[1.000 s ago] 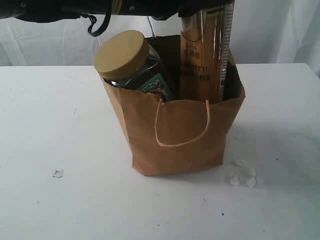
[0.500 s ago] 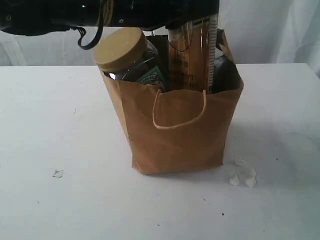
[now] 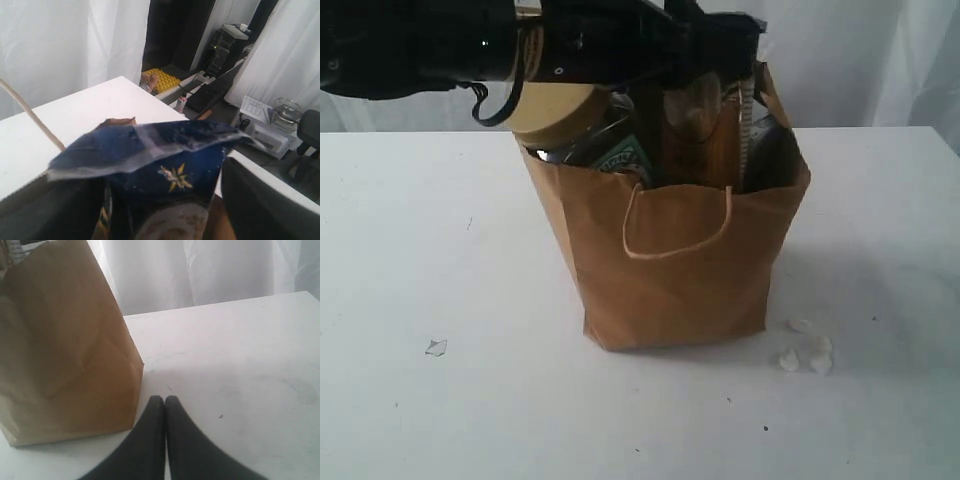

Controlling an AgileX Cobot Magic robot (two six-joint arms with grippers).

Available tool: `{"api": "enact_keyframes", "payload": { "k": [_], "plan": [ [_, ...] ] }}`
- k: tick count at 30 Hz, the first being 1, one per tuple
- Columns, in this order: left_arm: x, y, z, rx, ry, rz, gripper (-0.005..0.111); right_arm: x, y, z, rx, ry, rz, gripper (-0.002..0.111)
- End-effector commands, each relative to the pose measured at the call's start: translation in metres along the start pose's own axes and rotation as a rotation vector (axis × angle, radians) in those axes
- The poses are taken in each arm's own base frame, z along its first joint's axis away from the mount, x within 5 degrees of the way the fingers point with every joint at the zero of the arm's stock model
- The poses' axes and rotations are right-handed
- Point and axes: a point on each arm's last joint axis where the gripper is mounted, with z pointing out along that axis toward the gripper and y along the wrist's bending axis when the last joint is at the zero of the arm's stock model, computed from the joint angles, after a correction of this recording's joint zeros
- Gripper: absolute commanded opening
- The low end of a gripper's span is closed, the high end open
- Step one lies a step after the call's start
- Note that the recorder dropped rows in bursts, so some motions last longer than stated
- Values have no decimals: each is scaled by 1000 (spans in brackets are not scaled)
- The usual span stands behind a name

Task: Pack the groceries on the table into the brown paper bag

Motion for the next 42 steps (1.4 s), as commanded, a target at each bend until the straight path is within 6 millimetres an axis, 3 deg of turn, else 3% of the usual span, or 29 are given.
{"api": "enact_keyframes", "payload": {
  "k": [1, 24, 29, 42],
  "plan": [
    [-8, -5, -6, 10, -27, -21, 85, 1, -1, 0, 5, -6, -8, 0],
    [-26, -2, -25, -113, -124, -9, 86, 1, -1, 0, 5, -6, -8, 0],
    [-30, -5, -30, -110, -137, -6, 80, 1, -1, 0, 5, -6, -8, 0],
    [-46, -11, -51, -148, -213, 3, 79, 1, -1, 0, 5, -6, -8, 0]
  ]
}}
